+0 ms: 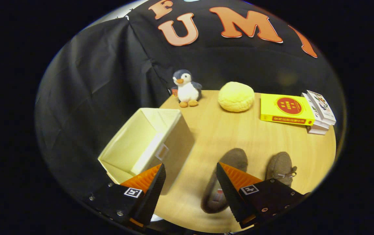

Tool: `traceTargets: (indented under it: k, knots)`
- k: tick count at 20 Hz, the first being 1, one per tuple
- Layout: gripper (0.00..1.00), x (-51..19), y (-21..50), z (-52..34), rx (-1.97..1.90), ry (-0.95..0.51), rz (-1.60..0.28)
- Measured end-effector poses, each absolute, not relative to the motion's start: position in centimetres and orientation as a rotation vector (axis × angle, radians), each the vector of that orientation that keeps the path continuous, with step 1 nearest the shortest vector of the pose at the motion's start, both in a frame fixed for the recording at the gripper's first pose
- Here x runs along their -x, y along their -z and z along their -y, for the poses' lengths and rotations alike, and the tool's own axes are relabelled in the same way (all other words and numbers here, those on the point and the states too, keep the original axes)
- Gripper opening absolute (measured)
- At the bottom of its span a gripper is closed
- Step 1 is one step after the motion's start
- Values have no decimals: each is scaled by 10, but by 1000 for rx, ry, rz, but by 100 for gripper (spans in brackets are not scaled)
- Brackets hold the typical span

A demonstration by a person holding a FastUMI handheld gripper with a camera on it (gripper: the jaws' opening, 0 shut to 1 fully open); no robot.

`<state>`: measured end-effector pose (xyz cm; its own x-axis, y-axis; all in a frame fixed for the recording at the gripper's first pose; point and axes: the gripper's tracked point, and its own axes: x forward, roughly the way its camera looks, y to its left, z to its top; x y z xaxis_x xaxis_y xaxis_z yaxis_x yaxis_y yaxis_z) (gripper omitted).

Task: Open the storage box then place both shoes into the box .Put the left shoe in first, then the right shoe, with the right side of both shoes facing outward in a uniform manner.

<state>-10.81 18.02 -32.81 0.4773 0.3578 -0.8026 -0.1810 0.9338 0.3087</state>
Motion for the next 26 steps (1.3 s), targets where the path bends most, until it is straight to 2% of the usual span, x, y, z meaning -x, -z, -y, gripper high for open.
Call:
traceTargets:
  k: [2,6,12,14,17,20,21,23,26]
  knots:
    - [93,122,345,-163,-165,-304,-1061]
    - [87,137,376,-144,-141,-257,-1110]
    - [73,132,420,-120,-98,-177,-1144]
    - [66,125,434,-118,-100,-162,-1149]
    - [45,116,449,-119,-120,-128,-1139]
    - [30,114,462,-116,-85,-104,-1156]
    - [19,114,464,-117,-92,-101,-1158]
    - [10,112,463,-117,-125,-88,-1160]
    - [4,106,448,-120,-176,-89,-1150]
